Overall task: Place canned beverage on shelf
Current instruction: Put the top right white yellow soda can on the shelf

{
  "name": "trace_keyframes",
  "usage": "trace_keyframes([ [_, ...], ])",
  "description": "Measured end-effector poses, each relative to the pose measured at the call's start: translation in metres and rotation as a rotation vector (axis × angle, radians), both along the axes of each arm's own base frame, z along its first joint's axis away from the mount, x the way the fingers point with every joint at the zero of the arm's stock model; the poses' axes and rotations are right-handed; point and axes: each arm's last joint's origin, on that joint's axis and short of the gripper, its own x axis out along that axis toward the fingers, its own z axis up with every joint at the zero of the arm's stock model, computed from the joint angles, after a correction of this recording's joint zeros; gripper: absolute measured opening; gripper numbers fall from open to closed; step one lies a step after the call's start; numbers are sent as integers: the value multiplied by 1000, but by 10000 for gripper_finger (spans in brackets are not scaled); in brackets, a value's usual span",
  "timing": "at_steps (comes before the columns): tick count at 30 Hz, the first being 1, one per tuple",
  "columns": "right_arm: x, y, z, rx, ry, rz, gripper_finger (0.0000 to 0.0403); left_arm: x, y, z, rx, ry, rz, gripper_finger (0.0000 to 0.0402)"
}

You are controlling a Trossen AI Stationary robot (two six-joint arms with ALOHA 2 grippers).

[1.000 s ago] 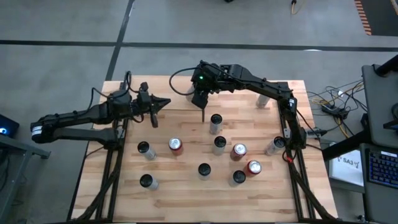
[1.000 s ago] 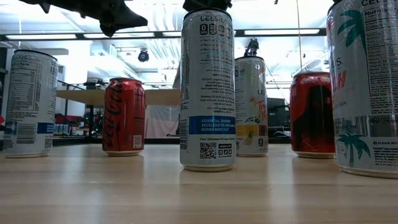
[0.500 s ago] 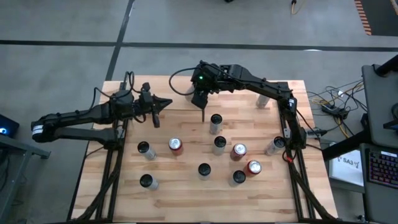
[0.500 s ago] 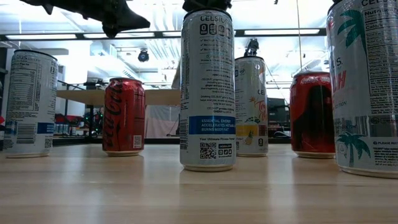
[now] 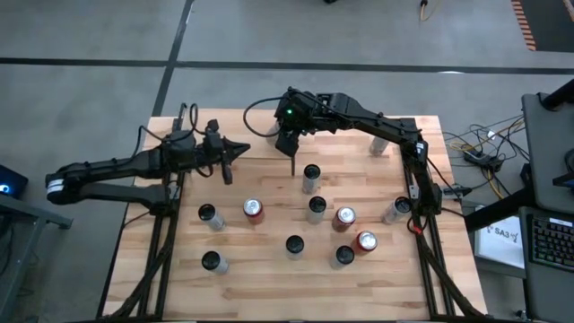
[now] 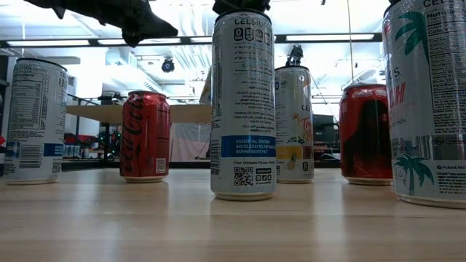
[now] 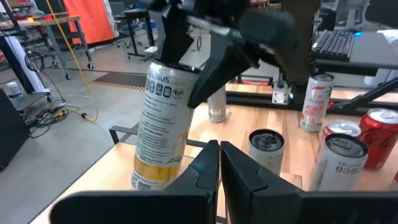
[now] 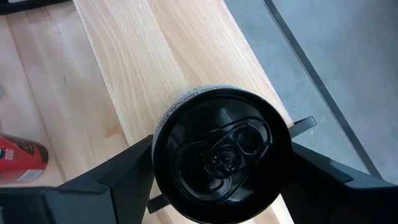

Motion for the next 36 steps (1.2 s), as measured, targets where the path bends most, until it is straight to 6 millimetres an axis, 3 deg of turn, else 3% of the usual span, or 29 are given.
trace_keyframes([
  [5, 0, 0, 0, 0, -1, 0, 281, 20, 11, -9, 76, 22, 140, 0],
  [14, 0, 0, 0, 0, -3, -2, 281, 55, 39, -42, 132, 152, 277, 0],
  [25, 2, -1, 2, -21, -20, 18, 281, 66, 54, -56, 99, 160, 286, 0],
  [36, 4, -1, 3, -31, -32, 28, 281, 67, 56, -60, 67, 157, 296, 0],
])
